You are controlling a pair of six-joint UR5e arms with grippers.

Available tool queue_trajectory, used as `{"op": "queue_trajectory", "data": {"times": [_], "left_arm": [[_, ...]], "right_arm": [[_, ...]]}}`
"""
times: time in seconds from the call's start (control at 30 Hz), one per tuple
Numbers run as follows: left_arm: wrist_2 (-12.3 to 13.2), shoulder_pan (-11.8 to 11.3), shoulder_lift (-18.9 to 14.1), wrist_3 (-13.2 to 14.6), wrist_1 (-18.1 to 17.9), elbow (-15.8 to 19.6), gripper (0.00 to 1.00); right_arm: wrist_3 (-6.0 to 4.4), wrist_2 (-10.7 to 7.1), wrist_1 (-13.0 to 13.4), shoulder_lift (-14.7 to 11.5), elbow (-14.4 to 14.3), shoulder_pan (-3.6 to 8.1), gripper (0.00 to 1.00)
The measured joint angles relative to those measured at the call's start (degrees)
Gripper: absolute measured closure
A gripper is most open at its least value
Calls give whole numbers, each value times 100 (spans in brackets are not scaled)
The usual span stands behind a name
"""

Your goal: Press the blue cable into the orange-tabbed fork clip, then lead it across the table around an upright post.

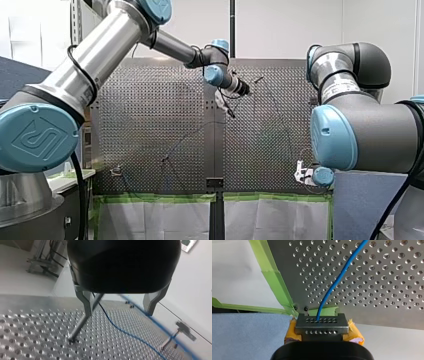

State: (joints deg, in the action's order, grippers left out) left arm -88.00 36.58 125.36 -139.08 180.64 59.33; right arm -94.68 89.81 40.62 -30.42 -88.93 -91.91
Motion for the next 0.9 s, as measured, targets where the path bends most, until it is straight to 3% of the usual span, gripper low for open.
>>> {"op": "queue_trajectory", "data": {"times": [0.13, 0.33, 0.6, 0.9], "left_arm": [[-15, 68, -185, -77, 64, 97, 0], [10, 134, -516, -27, -126, 400, 0], [-71, 155, -949, 294, -296, 817, 0], [-519, 191, -1265, 774, -17, 585, 0]], "right_arm": [[0, -3, -1, 0, -1, 1, 100], [5, -8, -8, 0, 0, 2, 100], [11, -15, -9, -3, 0, 3, 100], [11, -32, -16, -4, 16, 23, 100]]}}
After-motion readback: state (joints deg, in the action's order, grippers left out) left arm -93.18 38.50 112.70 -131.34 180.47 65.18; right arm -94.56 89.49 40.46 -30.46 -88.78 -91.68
